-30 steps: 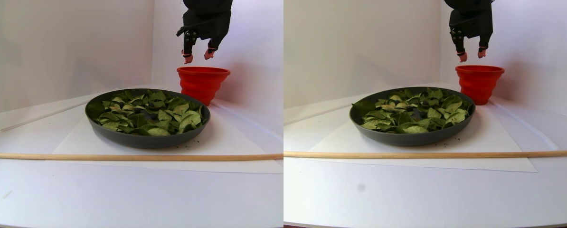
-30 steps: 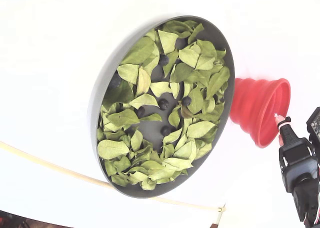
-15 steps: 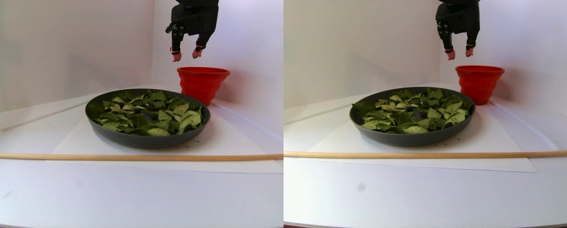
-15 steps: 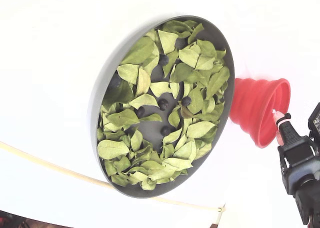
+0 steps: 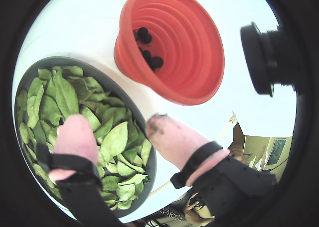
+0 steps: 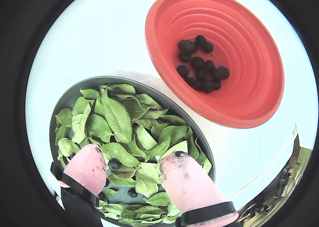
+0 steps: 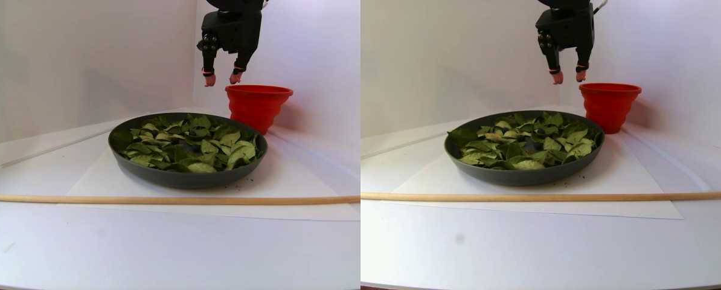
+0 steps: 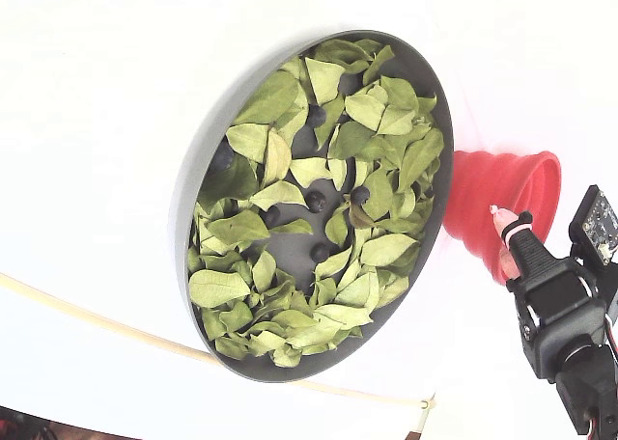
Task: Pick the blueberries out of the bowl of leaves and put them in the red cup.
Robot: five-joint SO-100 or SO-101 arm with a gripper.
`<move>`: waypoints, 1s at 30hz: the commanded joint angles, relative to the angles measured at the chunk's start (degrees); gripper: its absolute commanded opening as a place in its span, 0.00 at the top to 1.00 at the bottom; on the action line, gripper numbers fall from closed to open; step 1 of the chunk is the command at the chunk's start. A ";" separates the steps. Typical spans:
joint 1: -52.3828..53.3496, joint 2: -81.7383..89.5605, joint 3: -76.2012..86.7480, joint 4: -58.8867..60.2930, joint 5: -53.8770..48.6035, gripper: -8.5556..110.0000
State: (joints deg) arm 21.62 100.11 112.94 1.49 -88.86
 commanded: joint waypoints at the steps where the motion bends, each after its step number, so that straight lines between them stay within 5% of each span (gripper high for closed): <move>1: -0.62 8.26 0.09 0.44 0.53 0.75; 30: -7.12 4.22 4.48 5.36 2.55 0.76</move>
State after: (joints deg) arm 14.68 103.18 117.69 6.68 -86.48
